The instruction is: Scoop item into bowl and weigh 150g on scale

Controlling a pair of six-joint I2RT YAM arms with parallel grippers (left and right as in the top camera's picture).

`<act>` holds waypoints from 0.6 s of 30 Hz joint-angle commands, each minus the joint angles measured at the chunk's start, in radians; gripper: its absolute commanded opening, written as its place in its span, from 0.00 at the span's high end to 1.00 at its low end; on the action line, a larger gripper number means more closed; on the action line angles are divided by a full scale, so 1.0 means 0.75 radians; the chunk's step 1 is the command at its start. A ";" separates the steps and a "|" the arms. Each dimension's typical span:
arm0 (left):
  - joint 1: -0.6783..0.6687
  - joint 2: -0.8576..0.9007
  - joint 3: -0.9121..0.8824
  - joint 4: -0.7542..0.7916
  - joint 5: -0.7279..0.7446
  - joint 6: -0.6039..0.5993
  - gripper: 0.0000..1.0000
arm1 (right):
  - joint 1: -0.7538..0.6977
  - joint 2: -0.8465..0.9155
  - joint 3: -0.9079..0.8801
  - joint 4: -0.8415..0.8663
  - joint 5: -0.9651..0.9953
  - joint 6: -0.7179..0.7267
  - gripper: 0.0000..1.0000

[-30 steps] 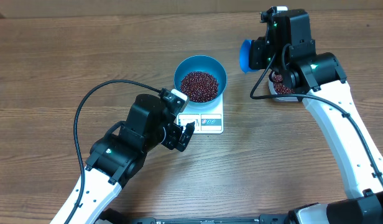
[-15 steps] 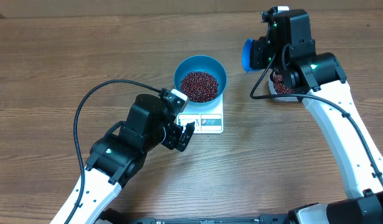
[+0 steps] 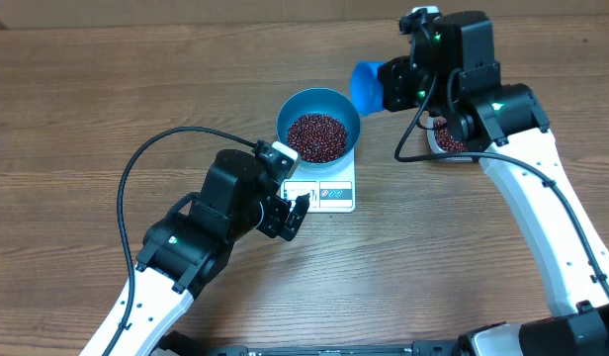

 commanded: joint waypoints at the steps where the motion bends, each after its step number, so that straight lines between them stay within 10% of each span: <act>1: 0.008 -0.002 0.026 0.001 0.013 0.017 0.00 | 0.045 -0.009 0.025 0.014 -0.086 -0.020 0.96; 18: 0.008 -0.002 0.026 0.001 0.013 0.017 0.00 | 0.146 0.215 0.015 0.098 0.016 -0.051 0.96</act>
